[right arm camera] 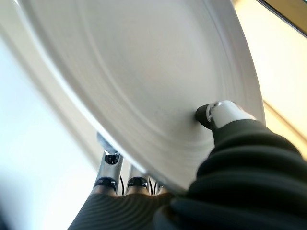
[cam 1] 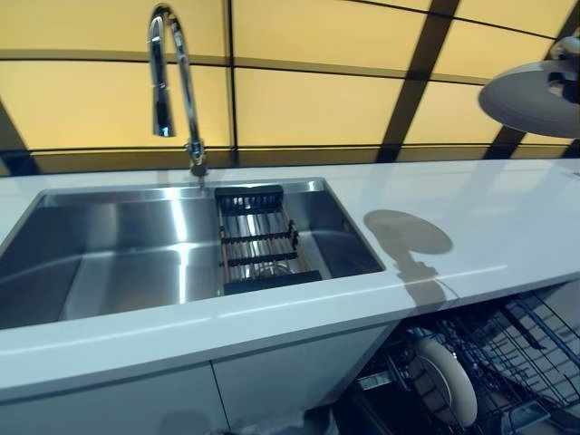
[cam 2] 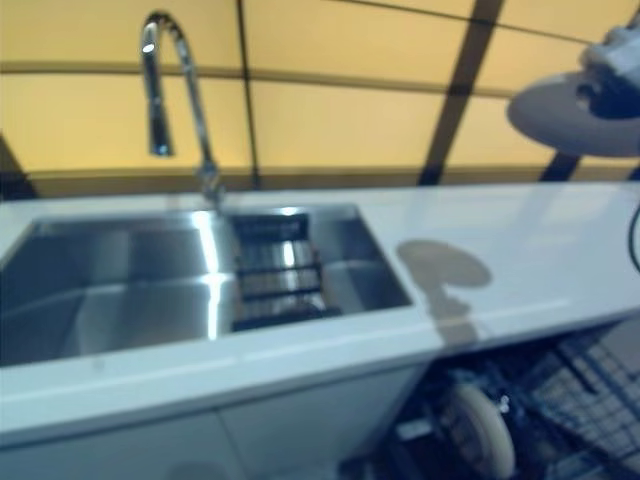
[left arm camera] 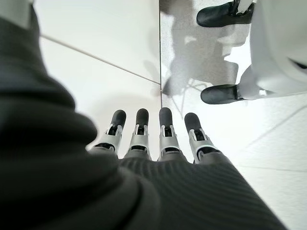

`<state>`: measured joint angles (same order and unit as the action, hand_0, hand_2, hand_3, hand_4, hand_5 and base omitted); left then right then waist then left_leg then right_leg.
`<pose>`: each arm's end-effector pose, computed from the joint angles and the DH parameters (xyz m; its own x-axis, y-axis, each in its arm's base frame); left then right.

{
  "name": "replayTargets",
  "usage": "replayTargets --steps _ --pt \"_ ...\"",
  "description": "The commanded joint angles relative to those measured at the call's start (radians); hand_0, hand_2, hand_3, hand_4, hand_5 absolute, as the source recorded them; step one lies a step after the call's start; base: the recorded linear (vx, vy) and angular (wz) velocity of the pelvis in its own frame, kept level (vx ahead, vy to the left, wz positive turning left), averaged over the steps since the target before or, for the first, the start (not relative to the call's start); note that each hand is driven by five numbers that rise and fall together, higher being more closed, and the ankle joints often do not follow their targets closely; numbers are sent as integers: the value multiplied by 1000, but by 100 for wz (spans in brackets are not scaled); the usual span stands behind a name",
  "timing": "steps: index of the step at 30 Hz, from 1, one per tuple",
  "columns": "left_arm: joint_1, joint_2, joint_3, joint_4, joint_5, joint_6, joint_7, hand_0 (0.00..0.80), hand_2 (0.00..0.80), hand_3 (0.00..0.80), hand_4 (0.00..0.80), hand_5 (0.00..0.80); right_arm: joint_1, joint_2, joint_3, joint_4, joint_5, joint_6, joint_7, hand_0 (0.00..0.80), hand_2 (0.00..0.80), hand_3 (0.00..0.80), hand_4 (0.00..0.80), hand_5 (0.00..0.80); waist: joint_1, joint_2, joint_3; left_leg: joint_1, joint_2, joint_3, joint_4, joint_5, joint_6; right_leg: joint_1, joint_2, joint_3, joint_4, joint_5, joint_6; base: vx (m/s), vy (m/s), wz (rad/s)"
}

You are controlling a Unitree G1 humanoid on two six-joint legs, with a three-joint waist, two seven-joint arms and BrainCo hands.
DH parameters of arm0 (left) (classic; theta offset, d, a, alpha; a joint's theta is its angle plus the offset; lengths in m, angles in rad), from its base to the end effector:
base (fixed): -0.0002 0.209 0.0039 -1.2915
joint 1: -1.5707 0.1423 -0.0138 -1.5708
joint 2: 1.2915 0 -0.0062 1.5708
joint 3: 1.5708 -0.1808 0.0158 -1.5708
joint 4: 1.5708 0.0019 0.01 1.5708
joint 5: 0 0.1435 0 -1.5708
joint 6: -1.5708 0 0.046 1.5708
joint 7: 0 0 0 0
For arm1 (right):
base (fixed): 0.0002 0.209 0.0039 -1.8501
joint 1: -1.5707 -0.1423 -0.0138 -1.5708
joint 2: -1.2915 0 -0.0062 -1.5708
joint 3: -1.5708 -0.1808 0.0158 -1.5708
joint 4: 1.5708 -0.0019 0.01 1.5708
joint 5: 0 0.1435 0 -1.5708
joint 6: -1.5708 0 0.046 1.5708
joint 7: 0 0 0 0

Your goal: Take plates into dishwasher

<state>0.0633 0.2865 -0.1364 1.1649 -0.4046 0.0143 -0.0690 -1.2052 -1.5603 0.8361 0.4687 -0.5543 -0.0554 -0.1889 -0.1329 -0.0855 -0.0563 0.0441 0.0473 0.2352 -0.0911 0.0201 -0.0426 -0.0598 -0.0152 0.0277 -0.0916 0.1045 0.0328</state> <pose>0.0605 0.2402 -0.1146 0.3351 0.1451 -0.9310 -0.2195 0.9729 0.0727 0.2479 -0.3432 0.3461 0.8898 -0.0002 0.4563 0.3687 -0.5888 -0.7193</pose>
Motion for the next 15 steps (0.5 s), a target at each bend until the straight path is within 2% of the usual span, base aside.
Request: replayTargets --steps 1,4,7,9,11,15 --pt "-47 32 -24 43 50 -10 -20 0 0 0 0 0 25 -42 -153 112 69 -8 -37 800 800 800 800 800 -21 -16 7 18 -18 1 4 -94 33 78 36 -27 4 -90 76 -1 -61 -20" --pt "-45 23 -26 39 61 -6 -21 0 0 0 0 0 172 -68 -284 131 97 -25 -43 800 800 800 800 800 -44 -6 -1 23 -11 28 4 -95 33 73 40 -16 4 -85 79 -2 -60 -21" --pt "-41 18 -23 40 68 -7 -19 0 0 0 0 0 407 -61 -504 136 141 -1 -71 800 800 800 800 800 -68 2 0 30 -4 51 4 -99 33 72 41 -7 4 -81 83 -8 -69 -28" --pt "-44 26 -17 41 73 1 -22 0 0 0 0 0 613 -38 -707 119 164 6 -85 800 800 800 800 800 -86 5 4 35 0 65 4 -101 35 70 41 -4 4 -76 86 14 -60 -23" --pt "-46 35 -16 44 87 6 -33 0 0 0 0 0 783 -8 -862 99 184 16 -81 800 800 800 800 800 -100 13 9 46 2 64 4 -119 35 76 40 -4 4 -81 96 34 -45 -13" --pt "-50 50 -20 38 103 9 -41 0 0 0 0 0 1032 82 -1081 54 212 13 -64 800 800 800 800 800 -111 22 19 50 3 87 4 -124 39 66 36 -2 4 -76 100 -14 -74 -12"
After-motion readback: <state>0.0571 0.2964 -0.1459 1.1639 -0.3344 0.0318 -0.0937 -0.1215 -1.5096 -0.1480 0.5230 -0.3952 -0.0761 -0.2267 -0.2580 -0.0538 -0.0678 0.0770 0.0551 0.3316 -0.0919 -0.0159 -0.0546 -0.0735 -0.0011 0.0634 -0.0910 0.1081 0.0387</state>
